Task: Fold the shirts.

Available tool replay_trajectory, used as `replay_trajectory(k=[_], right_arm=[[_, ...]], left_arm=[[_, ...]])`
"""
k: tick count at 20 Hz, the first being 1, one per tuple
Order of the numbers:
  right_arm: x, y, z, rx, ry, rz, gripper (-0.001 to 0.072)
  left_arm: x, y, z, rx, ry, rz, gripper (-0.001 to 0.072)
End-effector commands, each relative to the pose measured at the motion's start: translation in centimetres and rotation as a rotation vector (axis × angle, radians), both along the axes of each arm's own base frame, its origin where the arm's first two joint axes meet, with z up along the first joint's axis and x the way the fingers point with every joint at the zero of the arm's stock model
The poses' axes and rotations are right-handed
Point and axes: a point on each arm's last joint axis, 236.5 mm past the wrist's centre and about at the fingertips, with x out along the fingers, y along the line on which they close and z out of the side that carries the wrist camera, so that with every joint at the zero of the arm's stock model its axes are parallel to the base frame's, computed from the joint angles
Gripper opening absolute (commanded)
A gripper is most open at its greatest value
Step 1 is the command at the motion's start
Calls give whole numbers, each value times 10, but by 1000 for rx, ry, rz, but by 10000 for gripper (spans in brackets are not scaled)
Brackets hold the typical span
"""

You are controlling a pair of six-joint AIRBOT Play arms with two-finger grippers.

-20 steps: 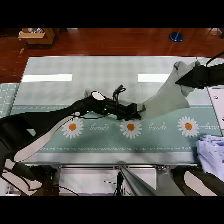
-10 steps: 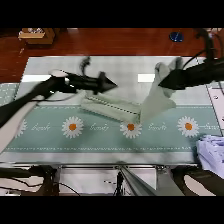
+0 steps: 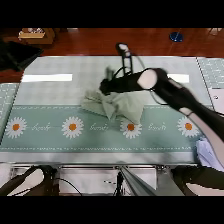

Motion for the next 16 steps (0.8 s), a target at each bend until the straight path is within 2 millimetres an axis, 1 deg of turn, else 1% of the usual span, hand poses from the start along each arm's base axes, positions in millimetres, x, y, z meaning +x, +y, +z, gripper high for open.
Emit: replay_trajectory(k=[1,2,3,4,5,7,8,9,10,11,12,13,14,15,16], right_arm=[[-3,50,-27,106,46,-50,494],[-6,43,-29,76,55,-30,494],[-9,30,-30,28,62,-4,494],[-11,8,-29,-42,68,20,493],[-12,-21,-29,-121,77,34,493],[-12,-98,-26,-320,102,25,493],[-12,-144,-25,-427,125,-4,493],[-13,-195,-23,-532,164,-55,494],[-16,-239,-21,-589,213,-120,493],[-19,-267,-22,-587,258,-176,493],[-25,-285,-28,-538,308,-229,494],[-31,-293,-37,-471,355,-264,496],[-39,-291,-48,-382,405,-285,558],[-45,-284,-59,-297,448,-296,602],[-50,-272,-70,-213,481,-299,602]], left_arm=[[-24,19,-14,148,43,31,20],[-25,20,-23,187,60,27,20],[-25,21,-31,218,74,27,20],[-23,23,-37,239,83,34,20],[-21,25,-42,258,90,42,20],[-18,30,-48,281,97,59,21],[-18,33,-51,294,105,62,21],[-18,35,-55,312,114,64,22],[-19,39,-61,337,124,67,24],[-20,42,-66,361,134,70,46],[-20,45,-70,381,143,72,93],[-21,47,-72,391,147,74,153],[-21,47,-72,394,148,74,167],[-21,47,-72,394,148,74,167],[-21,47,-72,393,149,74,167]])
